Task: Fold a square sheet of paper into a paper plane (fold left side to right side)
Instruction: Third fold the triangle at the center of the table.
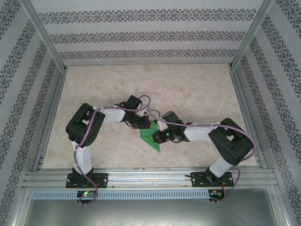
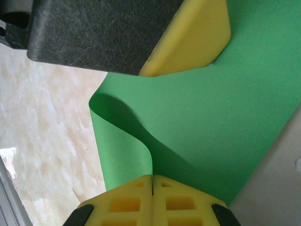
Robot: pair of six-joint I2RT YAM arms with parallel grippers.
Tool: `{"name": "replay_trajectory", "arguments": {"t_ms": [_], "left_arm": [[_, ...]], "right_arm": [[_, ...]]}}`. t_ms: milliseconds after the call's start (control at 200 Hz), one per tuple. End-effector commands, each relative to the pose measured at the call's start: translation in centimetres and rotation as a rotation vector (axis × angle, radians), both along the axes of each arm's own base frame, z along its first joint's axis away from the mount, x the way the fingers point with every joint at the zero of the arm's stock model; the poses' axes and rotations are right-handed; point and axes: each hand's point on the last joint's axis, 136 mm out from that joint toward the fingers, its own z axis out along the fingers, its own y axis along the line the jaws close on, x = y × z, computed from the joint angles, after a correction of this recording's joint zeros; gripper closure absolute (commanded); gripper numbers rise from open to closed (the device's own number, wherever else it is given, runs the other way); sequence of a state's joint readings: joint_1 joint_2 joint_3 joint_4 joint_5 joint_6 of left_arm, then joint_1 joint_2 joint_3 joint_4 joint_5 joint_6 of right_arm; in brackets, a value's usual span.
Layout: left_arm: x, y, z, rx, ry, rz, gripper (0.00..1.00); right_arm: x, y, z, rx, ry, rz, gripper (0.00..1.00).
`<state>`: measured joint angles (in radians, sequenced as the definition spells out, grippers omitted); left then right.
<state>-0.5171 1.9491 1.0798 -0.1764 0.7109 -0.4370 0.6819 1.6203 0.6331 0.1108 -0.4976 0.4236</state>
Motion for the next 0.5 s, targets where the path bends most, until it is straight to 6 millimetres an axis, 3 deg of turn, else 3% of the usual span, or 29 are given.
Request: {"name": "replay_trajectory", "arguments": {"t_ms": [0, 495], "left_arm": [[-1.52, 0.62, -2.36, 0.076, 0.058, -0.016, 0.93], [-1.56, 0.80, -2.48, 0.085, 0.058, -0.013, 0.94]], "right_arm": [[0.99, -0.27, 0.03, -0.013, -0.011, -0.022, 1.00], [0.98, -0.57, 0.30, -0.016, -0.015, -0.024, 1.00]]}}
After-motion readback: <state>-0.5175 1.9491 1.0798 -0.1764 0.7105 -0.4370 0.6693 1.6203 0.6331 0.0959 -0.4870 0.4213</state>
